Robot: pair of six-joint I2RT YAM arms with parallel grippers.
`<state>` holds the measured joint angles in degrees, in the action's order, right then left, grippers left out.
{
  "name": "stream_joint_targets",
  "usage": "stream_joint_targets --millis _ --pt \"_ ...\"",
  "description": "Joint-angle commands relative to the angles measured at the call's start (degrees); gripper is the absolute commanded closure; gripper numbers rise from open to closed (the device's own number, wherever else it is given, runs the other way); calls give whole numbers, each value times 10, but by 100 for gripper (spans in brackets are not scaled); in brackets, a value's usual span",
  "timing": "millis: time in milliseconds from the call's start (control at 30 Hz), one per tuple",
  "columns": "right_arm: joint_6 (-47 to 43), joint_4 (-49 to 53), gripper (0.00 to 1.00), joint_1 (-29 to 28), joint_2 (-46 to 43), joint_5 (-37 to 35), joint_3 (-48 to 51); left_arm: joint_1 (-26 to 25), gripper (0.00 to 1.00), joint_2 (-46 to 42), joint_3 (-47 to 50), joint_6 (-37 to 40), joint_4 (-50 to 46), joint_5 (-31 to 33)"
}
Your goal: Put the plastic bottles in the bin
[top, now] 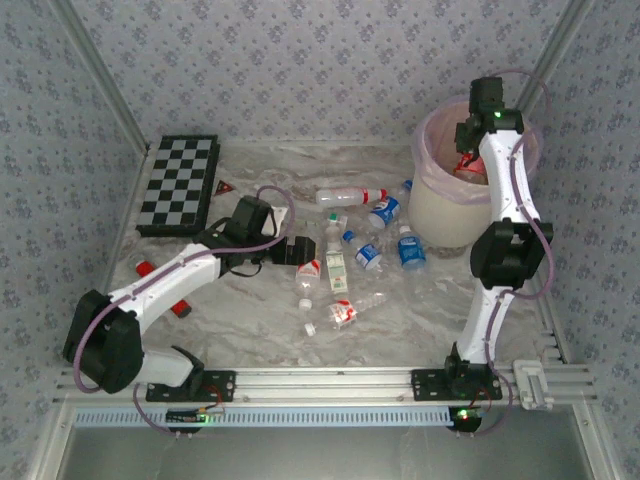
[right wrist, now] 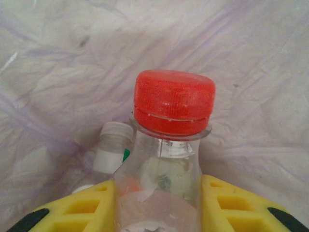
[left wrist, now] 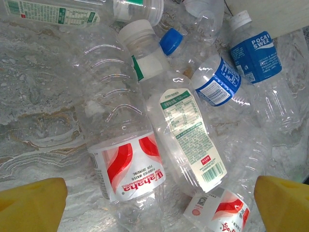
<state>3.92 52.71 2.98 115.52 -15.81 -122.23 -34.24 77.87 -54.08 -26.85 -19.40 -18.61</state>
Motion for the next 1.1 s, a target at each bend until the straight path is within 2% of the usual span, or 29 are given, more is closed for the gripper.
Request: stream_joint_targets --millis 0,100,167,233,400,733,900,1067 --pt "59 -57 82 2 18 6 112 2 1 15 -23 1 13 -10" --pt "71 -133 72 3 -13 10 192 1 1 24 -29 -3 12 -12" --pt "70 -144 67 4 -20 12 204 1 1 26 -32 -4 11 -12" --pt "65 -142 62 6 -25 15 202 1 1 30 -38 -3 6 -10" --pt "54 -127 40 13 -50 23 186 1 1 49 -60 3 -13 -5" --pt "7 -65 16 18 -155 41 137 1 1 71 -94 15 -50 24" --pt "1 -35 7 23 -219 56 147 4 1 103 -154 76 -103 54" --pt "31 -23 3 37 -306 135 197 16 1 175 -271 233 -207 73"
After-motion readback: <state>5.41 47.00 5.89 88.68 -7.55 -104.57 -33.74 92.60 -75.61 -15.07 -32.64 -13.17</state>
